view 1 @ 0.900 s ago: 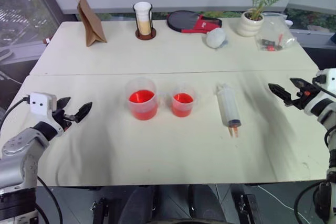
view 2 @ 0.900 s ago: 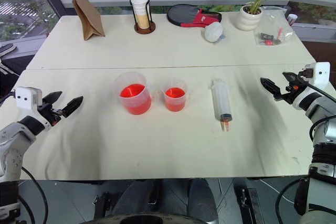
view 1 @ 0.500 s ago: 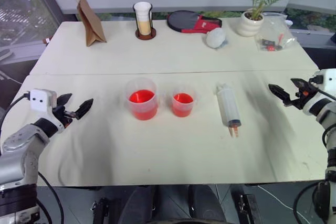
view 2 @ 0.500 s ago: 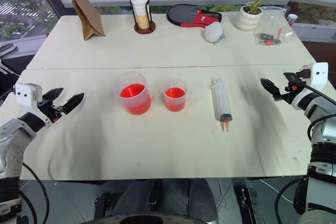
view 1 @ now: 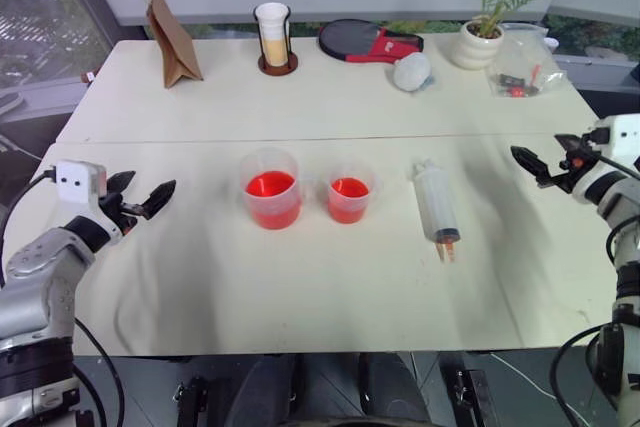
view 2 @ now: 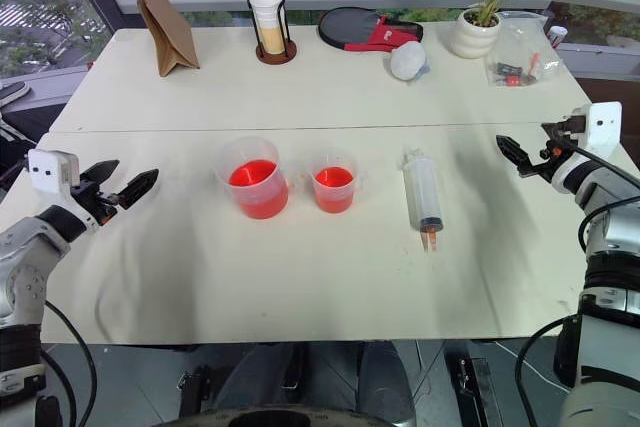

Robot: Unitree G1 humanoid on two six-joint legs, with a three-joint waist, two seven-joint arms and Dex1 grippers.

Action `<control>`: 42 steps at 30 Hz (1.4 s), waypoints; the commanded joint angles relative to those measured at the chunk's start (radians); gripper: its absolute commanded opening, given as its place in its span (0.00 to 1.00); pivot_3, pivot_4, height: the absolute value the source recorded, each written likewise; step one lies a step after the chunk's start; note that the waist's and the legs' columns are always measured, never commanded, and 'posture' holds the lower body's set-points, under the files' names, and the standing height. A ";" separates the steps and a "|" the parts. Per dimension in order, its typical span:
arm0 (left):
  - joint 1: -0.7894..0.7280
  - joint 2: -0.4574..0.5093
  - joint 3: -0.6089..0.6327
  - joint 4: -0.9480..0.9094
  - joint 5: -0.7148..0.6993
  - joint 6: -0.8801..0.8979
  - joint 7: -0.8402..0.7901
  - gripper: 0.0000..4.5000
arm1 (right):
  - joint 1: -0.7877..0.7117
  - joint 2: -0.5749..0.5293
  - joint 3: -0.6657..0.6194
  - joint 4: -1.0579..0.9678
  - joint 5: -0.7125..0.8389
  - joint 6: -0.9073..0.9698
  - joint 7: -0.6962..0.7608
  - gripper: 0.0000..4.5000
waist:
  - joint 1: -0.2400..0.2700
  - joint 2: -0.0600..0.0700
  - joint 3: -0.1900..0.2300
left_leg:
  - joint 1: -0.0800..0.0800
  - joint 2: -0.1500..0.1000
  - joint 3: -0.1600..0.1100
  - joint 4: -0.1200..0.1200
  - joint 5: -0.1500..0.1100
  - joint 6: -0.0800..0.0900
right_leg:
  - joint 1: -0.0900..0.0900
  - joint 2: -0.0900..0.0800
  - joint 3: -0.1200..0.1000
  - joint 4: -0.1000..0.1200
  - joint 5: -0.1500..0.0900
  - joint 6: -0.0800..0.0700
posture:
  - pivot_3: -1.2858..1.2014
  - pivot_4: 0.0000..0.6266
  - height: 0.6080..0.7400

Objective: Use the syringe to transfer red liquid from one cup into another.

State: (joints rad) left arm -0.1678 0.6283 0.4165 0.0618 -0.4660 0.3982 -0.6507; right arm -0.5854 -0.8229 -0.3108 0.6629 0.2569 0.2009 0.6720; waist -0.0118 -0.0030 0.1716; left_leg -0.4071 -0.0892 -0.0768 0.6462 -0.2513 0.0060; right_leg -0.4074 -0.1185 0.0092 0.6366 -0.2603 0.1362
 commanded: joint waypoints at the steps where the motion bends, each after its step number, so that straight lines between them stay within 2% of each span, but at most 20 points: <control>1: -0.027 0.026 0.001 0.010 0.012 -0.034 -0.016 0.99 | -0.031 -0.012 -0.025 -0.018 0.010 0.040 -0.036 1.00 | 0.000 0.000 0.000 | 0.000 0.000 0.000 0.000 0.000 0.000 | 0.000 0.000 0.000 0.000 0.000 0.000 | 0.52 0.24 0.99; 3: -0.068 0.057 -0.036 0.055 0.044 -0.056 -0.048 0.99 | -0.041 -0.014 0.032 -0.072 -0.039 0.089 -0.064 1.00 | 0.001 0.000 0.000 | 0.000 0.000 0.000 0.000 0.000 0.000 | 0.000 0.000 0.000 0.000 0.000 0.000 | 0.52 0.24 0.99; 5: -0.142 0.119 -0.086 0.114 0.057 -0.048 -0.143 0.99 | -0.071 -0.053 0.098 -0.153 -0.022 0.230 0.048 1.00 | 0.001 0.000 0.000 | 0.000 0.000 0.000 0.000 0.000 0.000 | 0.000 0.000 0.000 0.000 0.000 0.000 | 0.52 0.24 0.99; 8: -0.193 0.227 -0.101 0.145 0.009 0.018 -0.297 0.99 | -0.184 -0.148 0.218 -0.259 0.024 0.597 0.211 1.00 | -0.006 0.004 0.003 | -0.002 0.000 0.000 0.001 0.000 0.000 | -0.002 0.000 -0.001 -0.001 0.000 0.000 | 0.52 0.24 0.99; 10: -0.181 0.299 -0.106 0.117 -0.037 0.091 -0.401 0.99 | -0.298 -0.224 0.380 -0.294 0.025 0.867 0.334 1.00 | -0.011 0.010 0.005 | -0.003 0.000 0.002 0.000 -0.001 0.002 | -0.004 -0.001 0.000 -0.001 0.000 0.000 | 0.52 0.24 0.99; 12: -0.143 0.382 -0.099 0.063 -0.093 0.174 -0.509 0.99 | -0.405 -0.258 0.514 -0.333 0.017 0.961 0.444 1.00 | -0.012 0.010 0.005 | -0.003 0.001 0.003 -0.003 -0.002 0.003 | -0.006 -0.001 0.000 -0.002 0.000 0.000 | 0.52 0.24 0.99; 14: -0.125 0.416 -0.093 0.036 -0.108 0.202 -0.539 0.99 | -0.486 -0.259 0.595 -0.326 0.004 1.000 0.503 1.00 | -0.013 0.010 0.005 | -0.003 0.003 0.002 -0.004 -0.004 0.001 | -0.006 0.000 0.000 -0.004 0.000 0.000 | 0.52 0.24 0.99; 17: -0.104 0.434 -0.095 -0.019 -0.103 0.208 -0.545 0.99 | -0.600 -0.231 0.721 -0.297 -0.011 1.049 0.599 1.00 | -0.010 0.010 0.006 | -0.004 0.003 0.003 -0.005 -0.005 0.001 | -0.007 0.000 -0.001 -0.005 0.000 0.000 | 0.52 0.24 0.99; 20: -0.134 0.428 -0.108 -0.146 -0.142 0.242 -0.541 0.99 | -0.647 -0.180 0.816 -0.254 -0.009 1.119 0.648 1.00 | -0.003 0.009 0.006 | -0.006 0.003 0.003 -0.003 -0.005 0.001 | -0.008 0.000 -0.001 -0.005 0.000 0.000 | 0.52 0.24 0.99; 24: -0.170 0.418 -0.061 -0.232 -0.206 0.298 -0.500 0.99 | -0.666 -0.083 0.791 -0.135 0.000 1.306 0.546 1.00 | 0.002 0.007 0.005 | -0.014 0.001 0.001 0.002 -0.004 0.000 | -0.016 0.000 -0.001 -0.004 0.000 0.000 | 0.52 0.24 0.99; 25: -0.165 0.425 -0.051 -0.246 -0.217 0.311 -0.502 0.99 | -0.665 -0.073 0.780 -0.125 0.004 1.339 0.525 1.00 | 0.001 0.007 0.005 | -0.017 0.000 0.001 0.003 -0.001 -0.005 | -0.017 -0.001 -0.001 -0.002 0.000 0.000 | 0.52 0.24 0.99; 28: -0.138 0.451 -0.048 -0.279 -0.218 0.318 -0.519 0.99 | -0.639 -0.061 0.767 -0.161 0.021 1.391 0.466 1.00 | -0.001 0.007 0.005 | -0.020 0.000 0.001 0.001 -0.001 -0.005 | -0.022 -0.001 0.000 0.000 0.000 0.000 | 0.52 0.24 0.99; 32: -0.180 0.429 -0.072 -0.284 -0.237 0.319 -0.506 0.99 | -0.568 -0.027 0.732 -0.225 0.046 1.413 0.379 1.00 | -0.004 0.007 0.005 | -0.020 0.001 0.001 0.001 0.000 -0.006 | -0.023 0.000 -0.001 0.002 0.000 0.000 | 0.52 0.24 0.99; 38: -0.255 0.389 -0.152 -0.262 -0.215 0.305 -0.487 0.99 | -0.497 0.110 0.640 -0.204 0.004 1.356 0.191 1.00 | -0.008 0.004 0.003 | -0.018 0.000 0.002 0.004 0.001 -0.007 | -0.023 0.000 -0.001 0.011 0.000 0.000 | 0.52 0.24 0.99; 42: -0.264 0.394 -0.156 -0.233 -0.202 0.298 -0.486 1.00 | -0.488 0.126 0.636 -0.211 -0.011 1.301 0.135 0.57 | -0.009 0.002 0.003 | -0.017 0.001 0.002 0.004 0.001 -0.008 | -0.022 0.000 -0.001 0.012 0.000 0.000 | 0.52 0.24 0.99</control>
State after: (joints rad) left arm -0.4069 1.0111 0.2447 -0.1763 -0.6713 0.7113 -1.1378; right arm -1.0719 -0.7067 0.3373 0.4592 0.2512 1.5310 0.8288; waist -0.0208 -0.0007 0.1743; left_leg -0.4242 -0.0885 -0.0750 0.6503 -0.2500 -0.0020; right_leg -0.4299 -0.1181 0.0083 0.6484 -0.2599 0.1364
